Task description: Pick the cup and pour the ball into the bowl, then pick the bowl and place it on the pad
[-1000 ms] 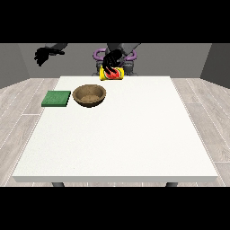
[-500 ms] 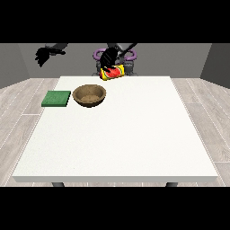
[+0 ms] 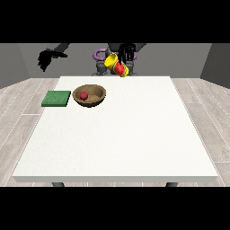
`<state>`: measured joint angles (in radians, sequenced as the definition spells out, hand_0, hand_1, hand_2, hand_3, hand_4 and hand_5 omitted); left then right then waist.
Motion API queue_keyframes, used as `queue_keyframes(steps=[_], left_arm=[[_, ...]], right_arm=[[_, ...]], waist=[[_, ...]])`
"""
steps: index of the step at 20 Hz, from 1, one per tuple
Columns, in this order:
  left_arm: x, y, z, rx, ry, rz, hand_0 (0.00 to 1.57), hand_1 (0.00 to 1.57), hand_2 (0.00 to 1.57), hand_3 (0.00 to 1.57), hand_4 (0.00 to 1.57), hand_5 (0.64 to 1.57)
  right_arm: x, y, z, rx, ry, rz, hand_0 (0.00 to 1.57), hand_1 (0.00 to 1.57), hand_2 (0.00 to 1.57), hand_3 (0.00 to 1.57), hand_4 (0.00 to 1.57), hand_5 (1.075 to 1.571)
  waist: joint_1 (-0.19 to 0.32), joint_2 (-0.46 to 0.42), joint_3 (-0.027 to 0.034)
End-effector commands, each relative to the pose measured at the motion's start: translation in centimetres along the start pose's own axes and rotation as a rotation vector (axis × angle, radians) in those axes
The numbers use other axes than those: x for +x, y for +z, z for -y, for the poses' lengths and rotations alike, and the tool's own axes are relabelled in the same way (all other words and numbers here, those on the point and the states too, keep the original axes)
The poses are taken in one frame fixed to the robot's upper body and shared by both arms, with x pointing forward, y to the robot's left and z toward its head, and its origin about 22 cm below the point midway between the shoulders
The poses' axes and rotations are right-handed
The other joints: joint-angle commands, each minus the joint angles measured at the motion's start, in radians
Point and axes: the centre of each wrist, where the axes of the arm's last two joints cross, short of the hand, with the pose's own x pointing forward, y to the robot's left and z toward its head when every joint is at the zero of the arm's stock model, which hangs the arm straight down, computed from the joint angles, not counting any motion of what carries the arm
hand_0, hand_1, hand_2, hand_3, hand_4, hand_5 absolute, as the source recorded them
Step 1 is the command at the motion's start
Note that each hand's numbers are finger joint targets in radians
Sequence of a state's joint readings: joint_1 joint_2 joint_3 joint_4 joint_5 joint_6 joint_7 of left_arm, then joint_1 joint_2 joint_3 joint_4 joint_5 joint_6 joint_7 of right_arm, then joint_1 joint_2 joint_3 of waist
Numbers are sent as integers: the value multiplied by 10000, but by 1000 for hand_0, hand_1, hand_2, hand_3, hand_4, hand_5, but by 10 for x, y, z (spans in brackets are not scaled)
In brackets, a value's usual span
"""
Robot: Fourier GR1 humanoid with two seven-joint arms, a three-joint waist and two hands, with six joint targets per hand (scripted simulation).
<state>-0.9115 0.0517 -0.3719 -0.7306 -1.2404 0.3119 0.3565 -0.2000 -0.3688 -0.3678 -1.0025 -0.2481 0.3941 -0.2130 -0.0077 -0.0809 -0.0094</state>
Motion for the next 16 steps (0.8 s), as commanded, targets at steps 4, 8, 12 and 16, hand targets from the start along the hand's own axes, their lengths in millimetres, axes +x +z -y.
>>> queue_keyframes(steps=[4, 8, 12, 16], left_arm=[[-37, 27, 10, 1036, 7697, -3653, 0, 0, 0, 0, 419, 1561], [-47, 41, 3, 1433, 10987, -2985, 0, 0, 0, 0, 0, 1556], [-51, 69, 17, 1529, 12778, -1326, 0, 0, 0, 0, 0, 1565], [-62, 81, 25, 1077, 13350, -254, 0, 0, 0, 0, 0, 1564]], right_arm=[[10, -24, -28, 224, -267, 889, 0, 0, 0, 0, 354, 1567], [10, -36, -55, 206, -388, 1245, 0, 0, 0, 0, 293, 1570], [8, -47, -86, -360, -382, 1346, 0, 0, 0, 0, 213, 1571], [-10, -45, -90, -1243, -723, 1254, 0, 0, 0, 0, 319, 1570]], waist=[[84, 1588, -164], [189, 1960, -60], [921, 2511, 38], [1540, 2526, 92]])
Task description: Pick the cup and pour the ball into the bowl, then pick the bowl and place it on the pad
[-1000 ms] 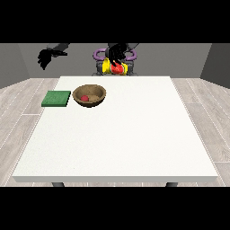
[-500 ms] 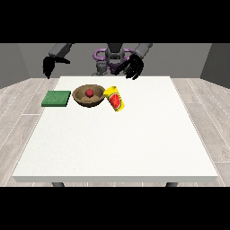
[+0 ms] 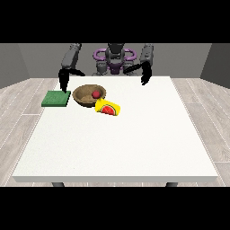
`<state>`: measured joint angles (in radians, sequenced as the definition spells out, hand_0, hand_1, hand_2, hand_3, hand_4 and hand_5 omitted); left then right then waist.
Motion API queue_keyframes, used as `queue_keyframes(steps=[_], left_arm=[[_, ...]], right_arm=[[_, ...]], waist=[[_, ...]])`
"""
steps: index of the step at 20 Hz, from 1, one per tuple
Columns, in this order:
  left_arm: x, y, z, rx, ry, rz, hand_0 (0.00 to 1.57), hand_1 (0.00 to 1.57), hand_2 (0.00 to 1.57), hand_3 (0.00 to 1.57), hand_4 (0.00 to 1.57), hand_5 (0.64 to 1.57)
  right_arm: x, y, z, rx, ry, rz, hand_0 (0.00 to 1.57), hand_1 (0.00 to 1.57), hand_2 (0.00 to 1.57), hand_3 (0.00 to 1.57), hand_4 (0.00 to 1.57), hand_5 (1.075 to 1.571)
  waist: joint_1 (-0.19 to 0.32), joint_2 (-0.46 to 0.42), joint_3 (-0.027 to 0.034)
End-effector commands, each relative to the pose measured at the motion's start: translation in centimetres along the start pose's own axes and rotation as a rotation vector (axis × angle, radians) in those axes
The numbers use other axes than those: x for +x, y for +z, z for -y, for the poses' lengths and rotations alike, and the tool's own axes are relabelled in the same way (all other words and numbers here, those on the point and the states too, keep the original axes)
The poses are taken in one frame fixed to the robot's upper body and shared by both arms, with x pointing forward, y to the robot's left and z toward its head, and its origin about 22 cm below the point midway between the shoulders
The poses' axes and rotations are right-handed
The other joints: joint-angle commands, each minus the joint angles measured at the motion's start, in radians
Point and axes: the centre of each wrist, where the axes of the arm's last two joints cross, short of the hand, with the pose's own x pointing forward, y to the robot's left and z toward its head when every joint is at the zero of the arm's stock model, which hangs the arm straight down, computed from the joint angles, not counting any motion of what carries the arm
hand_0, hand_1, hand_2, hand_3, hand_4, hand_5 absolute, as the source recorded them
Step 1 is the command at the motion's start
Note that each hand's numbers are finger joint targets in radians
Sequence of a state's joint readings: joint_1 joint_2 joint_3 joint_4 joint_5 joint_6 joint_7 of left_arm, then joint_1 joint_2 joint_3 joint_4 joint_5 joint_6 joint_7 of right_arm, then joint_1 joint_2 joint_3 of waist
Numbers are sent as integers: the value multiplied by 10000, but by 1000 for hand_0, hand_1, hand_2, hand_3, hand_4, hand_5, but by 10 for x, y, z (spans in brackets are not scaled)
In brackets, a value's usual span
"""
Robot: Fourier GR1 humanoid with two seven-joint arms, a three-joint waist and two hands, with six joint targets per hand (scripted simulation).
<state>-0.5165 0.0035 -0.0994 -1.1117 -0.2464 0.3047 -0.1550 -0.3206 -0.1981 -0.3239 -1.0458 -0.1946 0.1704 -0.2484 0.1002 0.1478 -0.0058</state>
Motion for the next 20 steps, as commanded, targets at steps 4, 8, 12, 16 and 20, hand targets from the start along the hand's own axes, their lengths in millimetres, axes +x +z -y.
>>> queue_keyframes(steps=[4, 8, 12, 16, 20], left_arm=[[-11, 20, -16, -605, 1262, 331, 0, 0, 0, 0, 0, 1564], [-18, 10, -64, -362, 1137, 439, 0, 0, 0, 0, 0, 1565], [0, 5, -64, -312, 945, 1217, 0, 0, 0, 0, 0, 1566], [-13, 21, -73, -297, 1120, 553, 0, 0, 0, 0, 0, 1566], [-4, 23, -72, -615, 1117, 1122, 0, 0, 0, 0, 0, 1566]], right_arm=[[-28, -6, -19, -780, -46, -434, 0, 0, 0, 0, 315, 1569], [-23, -22, -30, -895, -325, -325, 0, 0, 0, 0, 259, 1567], [-46, -12, -19, -1013, -218, -139, 0, 0, 0, 0, 189, 1563], [-52, -11, -10, -685, -237, -347, 0, 0, 0, 0, 116, 1563], [-57, -14, -15, -792, -268, -84, 0, 0, 0, 0, 126, 1562]], waist=[[450, -70, 62], [345, 85, 61], [406, 587, 64], [331, 294, 63], [552, 684, 65]])
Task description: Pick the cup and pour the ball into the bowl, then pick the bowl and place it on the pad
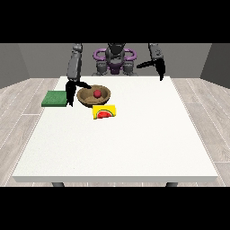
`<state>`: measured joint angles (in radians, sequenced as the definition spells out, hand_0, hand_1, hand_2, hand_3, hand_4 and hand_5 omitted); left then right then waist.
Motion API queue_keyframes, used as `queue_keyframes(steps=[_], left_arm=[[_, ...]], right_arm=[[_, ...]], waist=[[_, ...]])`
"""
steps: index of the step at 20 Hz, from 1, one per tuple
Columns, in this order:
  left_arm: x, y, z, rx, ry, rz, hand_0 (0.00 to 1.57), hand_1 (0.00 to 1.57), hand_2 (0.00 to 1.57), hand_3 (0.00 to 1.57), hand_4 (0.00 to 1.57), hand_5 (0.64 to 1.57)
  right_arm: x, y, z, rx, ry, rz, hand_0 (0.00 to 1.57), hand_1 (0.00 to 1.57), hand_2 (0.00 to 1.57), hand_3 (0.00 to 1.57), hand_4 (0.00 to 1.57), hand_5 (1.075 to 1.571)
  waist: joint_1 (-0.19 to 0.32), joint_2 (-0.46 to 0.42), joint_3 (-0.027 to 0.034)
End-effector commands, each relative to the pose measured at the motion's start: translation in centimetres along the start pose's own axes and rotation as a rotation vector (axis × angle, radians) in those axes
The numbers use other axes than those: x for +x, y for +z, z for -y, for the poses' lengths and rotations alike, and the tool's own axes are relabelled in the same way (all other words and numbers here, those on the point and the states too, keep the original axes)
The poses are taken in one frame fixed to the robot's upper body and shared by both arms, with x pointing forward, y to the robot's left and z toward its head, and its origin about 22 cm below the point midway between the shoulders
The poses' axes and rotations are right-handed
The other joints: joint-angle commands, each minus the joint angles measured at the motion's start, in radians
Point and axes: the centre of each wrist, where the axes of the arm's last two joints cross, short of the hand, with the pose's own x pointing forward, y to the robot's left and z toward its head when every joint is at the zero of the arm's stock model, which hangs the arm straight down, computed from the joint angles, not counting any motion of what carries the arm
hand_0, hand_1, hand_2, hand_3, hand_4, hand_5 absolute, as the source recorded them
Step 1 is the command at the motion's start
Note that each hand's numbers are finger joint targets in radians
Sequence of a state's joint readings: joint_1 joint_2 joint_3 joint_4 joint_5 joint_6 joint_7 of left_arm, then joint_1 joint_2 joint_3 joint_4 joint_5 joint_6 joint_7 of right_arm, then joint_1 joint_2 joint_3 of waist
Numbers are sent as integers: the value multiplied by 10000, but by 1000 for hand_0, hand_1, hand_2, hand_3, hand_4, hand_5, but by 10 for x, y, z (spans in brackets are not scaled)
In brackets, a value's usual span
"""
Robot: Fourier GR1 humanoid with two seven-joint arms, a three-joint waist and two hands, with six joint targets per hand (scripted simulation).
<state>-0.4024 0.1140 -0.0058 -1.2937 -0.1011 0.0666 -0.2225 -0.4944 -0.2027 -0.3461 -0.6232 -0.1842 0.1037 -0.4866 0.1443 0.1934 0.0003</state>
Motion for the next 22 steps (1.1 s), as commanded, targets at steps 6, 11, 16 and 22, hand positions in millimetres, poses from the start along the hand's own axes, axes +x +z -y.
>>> queue_keyframes(steps=[6, 11, 16, 22], left_arm=[[29, -8, -4, -447, 65, 802, 0, 0, 0, 0, 80, 1571], [26, -9, 18, -637, 327, 957, 0, 0, 0, 0, 597, 1544], [21, -13, 6, -892, 461, 495, 0, 0, 0, 0, 898, 1466], [-52, 33, -29, 638, 262, -1577, 0, 0, 0, 0, 989, 1419]], right_arm=[[-41, 41, 30, -2251, 1011, -2279, 1453, 1453, 1571, 0, 468, 1512], [-30, 41, 46, -2707, 5027, -2159, 1571, 1571, 1571, 1514, 936, 1549], [-6, 14, 35, -3635, 5732, -2437, 1571, 1571, 1571, 1256, 898, 1566], [42, -30, 1, -2426, 6236, -3711, 1571, 1571, 1571, 966, 821, 1564]], waist=[[564, 577, 9], [1013, 640, -72], [1292, -23, -48], [-673, -1760, -39]])
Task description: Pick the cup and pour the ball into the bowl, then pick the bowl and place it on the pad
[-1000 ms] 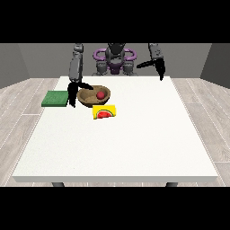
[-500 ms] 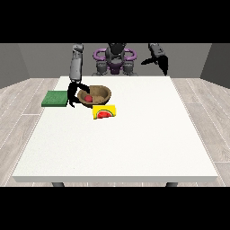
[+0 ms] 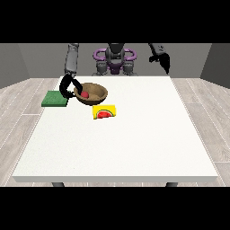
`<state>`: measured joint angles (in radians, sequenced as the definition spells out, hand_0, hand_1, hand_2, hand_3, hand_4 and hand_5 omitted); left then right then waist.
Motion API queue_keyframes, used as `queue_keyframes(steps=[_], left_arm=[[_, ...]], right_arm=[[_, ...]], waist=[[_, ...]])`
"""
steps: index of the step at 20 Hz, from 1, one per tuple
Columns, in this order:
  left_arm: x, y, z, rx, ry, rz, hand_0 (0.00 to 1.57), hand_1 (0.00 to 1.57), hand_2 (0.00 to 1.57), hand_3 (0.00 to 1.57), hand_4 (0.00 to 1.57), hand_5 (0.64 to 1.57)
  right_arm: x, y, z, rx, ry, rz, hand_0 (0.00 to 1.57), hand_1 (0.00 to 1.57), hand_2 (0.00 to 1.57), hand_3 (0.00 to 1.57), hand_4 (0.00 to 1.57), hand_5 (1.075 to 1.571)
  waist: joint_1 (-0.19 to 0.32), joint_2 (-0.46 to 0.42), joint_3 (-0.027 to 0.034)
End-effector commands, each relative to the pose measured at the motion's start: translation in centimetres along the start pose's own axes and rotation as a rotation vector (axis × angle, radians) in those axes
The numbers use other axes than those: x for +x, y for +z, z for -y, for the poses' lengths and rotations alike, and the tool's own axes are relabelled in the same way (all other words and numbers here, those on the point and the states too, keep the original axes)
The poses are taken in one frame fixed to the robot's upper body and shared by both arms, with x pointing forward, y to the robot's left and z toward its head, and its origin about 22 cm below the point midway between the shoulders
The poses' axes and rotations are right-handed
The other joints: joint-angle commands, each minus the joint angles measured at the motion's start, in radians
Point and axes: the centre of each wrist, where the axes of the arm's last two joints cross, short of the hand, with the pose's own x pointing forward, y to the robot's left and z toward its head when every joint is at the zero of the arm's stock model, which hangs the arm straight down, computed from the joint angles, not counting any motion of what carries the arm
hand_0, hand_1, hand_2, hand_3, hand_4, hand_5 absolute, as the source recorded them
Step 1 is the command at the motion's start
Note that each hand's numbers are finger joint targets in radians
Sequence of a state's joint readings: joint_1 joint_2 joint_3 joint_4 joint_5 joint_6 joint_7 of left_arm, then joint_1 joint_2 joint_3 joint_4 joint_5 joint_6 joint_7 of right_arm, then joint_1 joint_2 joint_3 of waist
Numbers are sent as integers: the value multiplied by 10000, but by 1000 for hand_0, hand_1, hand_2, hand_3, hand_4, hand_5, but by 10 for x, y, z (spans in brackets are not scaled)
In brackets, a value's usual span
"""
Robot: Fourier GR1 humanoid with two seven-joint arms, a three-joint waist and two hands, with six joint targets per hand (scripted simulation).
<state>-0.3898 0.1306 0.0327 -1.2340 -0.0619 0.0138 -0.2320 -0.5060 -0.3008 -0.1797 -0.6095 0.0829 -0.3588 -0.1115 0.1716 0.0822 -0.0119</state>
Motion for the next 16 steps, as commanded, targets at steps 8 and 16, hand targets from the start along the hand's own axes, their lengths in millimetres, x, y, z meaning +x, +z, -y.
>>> queue_keyframes(steps=[8, 16], left_arm=[[-35, 30, -35, 1344, -193, -1622, 0, 0, 0, 0, 999, 1410], [-30, 31, -37, 960, 223, -289, 0, 0, 0, 0, 1155, 1463]], right_arm=[[55, -25, 48, 1028, 247, -1510, 1571, 1571, 1571, 771, 794, 1570], [62, -34, 92, 123, -315, -470, 1571, 1571, 1571, 677, 788, 1570]], waist=[[-1532, -1412, 120], [-867, 1, 123]])
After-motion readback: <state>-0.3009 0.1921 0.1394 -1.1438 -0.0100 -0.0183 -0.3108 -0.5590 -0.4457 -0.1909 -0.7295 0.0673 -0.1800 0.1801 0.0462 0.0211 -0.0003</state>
